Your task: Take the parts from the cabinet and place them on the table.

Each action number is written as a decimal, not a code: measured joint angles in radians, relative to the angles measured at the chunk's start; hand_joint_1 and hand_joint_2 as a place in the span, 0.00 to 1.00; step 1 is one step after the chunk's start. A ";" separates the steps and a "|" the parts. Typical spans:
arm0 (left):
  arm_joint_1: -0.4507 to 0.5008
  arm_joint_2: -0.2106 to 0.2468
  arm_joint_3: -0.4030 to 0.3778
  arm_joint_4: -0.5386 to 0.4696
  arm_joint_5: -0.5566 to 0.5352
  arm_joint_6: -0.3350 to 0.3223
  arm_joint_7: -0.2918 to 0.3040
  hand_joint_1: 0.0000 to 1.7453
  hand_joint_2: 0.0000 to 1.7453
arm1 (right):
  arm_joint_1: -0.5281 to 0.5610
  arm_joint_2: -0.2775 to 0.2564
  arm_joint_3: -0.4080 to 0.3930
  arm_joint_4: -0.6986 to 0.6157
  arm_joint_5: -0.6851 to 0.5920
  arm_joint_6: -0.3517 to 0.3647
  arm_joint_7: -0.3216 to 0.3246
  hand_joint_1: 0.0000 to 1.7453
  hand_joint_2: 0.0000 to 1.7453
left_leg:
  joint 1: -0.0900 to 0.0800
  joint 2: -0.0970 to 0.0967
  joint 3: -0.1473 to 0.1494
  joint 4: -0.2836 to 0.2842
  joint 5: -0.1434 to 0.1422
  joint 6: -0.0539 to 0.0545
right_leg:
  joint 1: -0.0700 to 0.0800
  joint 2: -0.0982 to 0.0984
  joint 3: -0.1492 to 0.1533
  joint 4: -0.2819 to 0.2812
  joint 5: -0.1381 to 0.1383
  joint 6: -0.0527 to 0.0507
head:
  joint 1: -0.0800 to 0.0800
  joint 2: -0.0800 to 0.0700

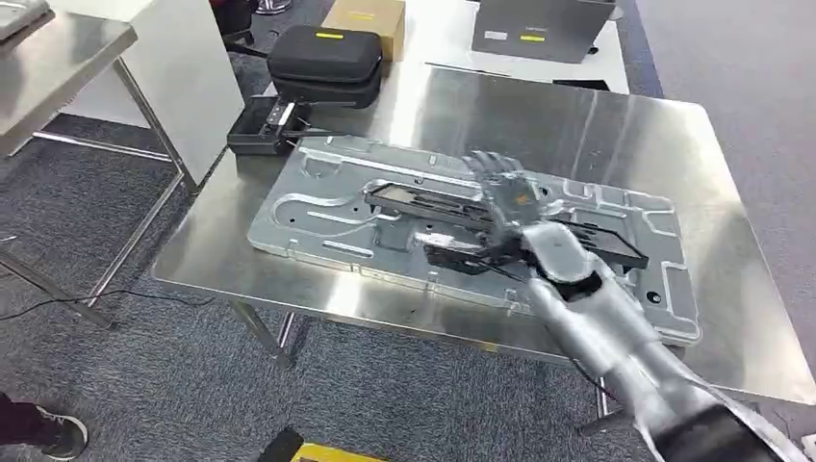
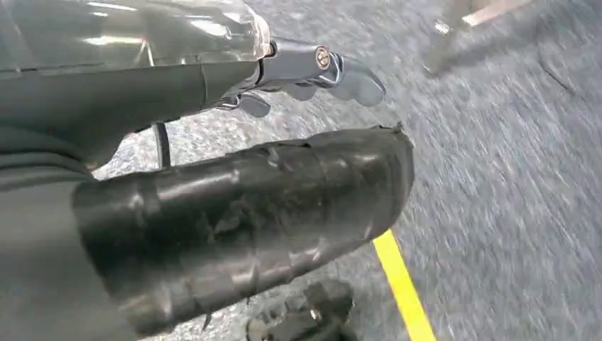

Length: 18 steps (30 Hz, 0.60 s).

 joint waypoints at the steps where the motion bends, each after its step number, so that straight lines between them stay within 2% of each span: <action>1: 0.009 0.001 0.006 0.000 0.006 0.014 0.000 0.00 0.00 | 0.093 -0.043 -0.050 -0.096 -0.022 -0.095 -0.013 0.00 0.00 | 0.000 -0.007 0.002 0.000 -0.002 0.002 | 0.000 0.000 0.003 -0.012 0.017 -0.002 | 0.000 0.000; 2: 0.019 0.002 0.014 0.000 0.009 0.032 0.000 0.00 0.00 | 0.201 -0.074 -0.124 -0.201 -0.024 -0.219 -0.044 0.00 0.00 | -0.001 -0.015 0.005 0.000 -0.004 0.002 | 0.002 0.001 0.029 -0.069 0.055 -0.007 | 0.000 0.000; 4: 0.031 0.002 0.024 0.000 0.016 0.055 0.000 0.00 0.00 | 0.393 -0.065 -0.250 -0.374 -0.038 -0.415 -0.123 0.00 0.00 | -0.005 -0.015 0.013 0.000 -0.012 -0.001 | 0.009 -0.002 0.118 -0.262 0.143 -0.028 | 0.001 0.000; 5: 0.032 -0.001 0.029 0.000 0.018 0.063 0.000 0.00 0.00 | 0.471 -0.047 -0.304 -0.461 -0.057 -0.498 -0.170 0.00 0.00 | -0.006 -0.009 0.012 0.000 -0.016 -0.004 | 0.014 -0.007 0.140 -0.307 0.140 -0.036 | 0.000 0.000; 6: 0.030 -0.002 0.035 0.000 0.019 0.069 -0.001 0.00 0.00 | 0.538 -0.023 -0.335 -0.521 -0.075 -0.541 -0.197 0.00 0.00 | -0.012 -0.008 0.013 0.001 -0.018 -0.008 | 0.018 -0.011 0.138 -0.314 0.148 -0.033 | -0.002 0.000; 7: 0.030 -0.002 0.040 0.000 0.019 0.074 -0.001 0.00 0.00 | 0.594 -0.009 -0.362 -0.576 -0.098 -0.565 -0.219 0.00 0.00 | -0.010 -0.006 0.014 0.001 -0.019 -0.013 | 0.021 -0.006 0.138 -0.310 0.147 -0.034 | 0.000 0.000; 9: 0.033 -0.003 0.046 0.000 0.025 0.081 -0.001 0.00 0.00 | 0.684 0.030 -0.413 -0.675 -0.151 -0.582 -0.259 0.00 0.00 | -0.010 -0.001 0.020 -0.006 -0.020 -0.024 | 0.021 -0.001 0.139 -0.312 0.147 -0.041 | 0.000 0.000; 10: 0.034 -0.002 0.048 0.000 0.025 0.081 -0.001 0.00 0.00 | 0.714 0.047 -0.431 -0.708 -0.156 -0.585 -0.270 0.00 0.00 | -0.014 0.005 0.018 0.001 -0.031 -0.030 | 0.005 -0.003 0.143 -0.325 0.154 -0.050 | 0.000 0.000; 11: 0.034 -0.003 0.049 0.000 0.026 0.083 -0.002 0.00 0.00 | 0.737 0.060 -0.446 -0.738 -0.158 -0.586 -0.275 0.00 0.00 | -0.013 0.011 0.014 0.024 -0.055 -0.037 | 0.006 -0.002 0.146 -0.329 0.156 -0.053 | -0.002 0.000; 12: 0.033 -0.003 0.051 0.000 0.026 0.083 -0.002 0.00 0.00 | 0.757 0.071 -0.458 -0.762 -0.168 -0.588 -0.282 0.00 0.00 | -0.012 0.014 -0.007 0.078 -0.096 -0.042 | 0.006 -0.003 0.145 -0.329 0.157 -0.059 | -0.003 0.000; 14: 0.032 -0.002 0.057 0.000 0.026 0.084 -0.002 0.00 0.00 | 0.798 0.105 -0.488 -0.801 -0.221 -0.588 -0.333 0.00 0.00 | -0.008 0.016 -0.067 0.232 -0.182 -0.050 | 0.007 -0.004 0.142 -0.326 0.157 -0.059 | -0.003 0.000; 15: 0.034 -0.002 0.061 0.000 0.026 0.085 -0.001 0.00 0.00 | 0.819 0.128 -0.510 -0.817 -0.251 -0.588 -0.374 0.00 0.00 | -0.007 0.017 -0.085 0.285 -0.199 -0.054 | 0.007 -0.004 0.138 -0.323 0.157 -0.060 | -0.004 0.000; 16: 0.036 -0.002 0.063 0.000 0.026 0.086 0.001 0.00 0.00 | 0.838 0.151 -0.529 -0.836 -0.285 -0.588 -0.421 0.00 0.00 | -0.007 0.018 -0.078 0.287 -0.190 -0.055 | 0.007 -0.004 0.135 -0.319 0.158 -0.059 | -0.003 0.000; 17: 0.037 -0.002 0.064 0.000 0.025 0.087 0.002 0.00 0.00 | 0.855 0.175 -0.545 -0.852 -0.308 -0.588 -0.454 0.00 0.00 | -0.007 0.020 -0.050 0.245 -0.163 -0.055 | 0.007 -0.004 0.132 -0.315 0.158 -0.059 | -0.004 0.000; 18: 0.037 -0.001 0.064 0.000 0.025 0.089 0.003 0.00 0.00 | 0.870 0.199 -0.563 -0.870 -0.325 -0.588 -0.485 0.00 0.00 | -0.007 0.020 -0.005 0.168 -0.127 -0.053 | 0.007 -0.003 0.130 -0.312 0.158 -0.059 | -0.003 0.000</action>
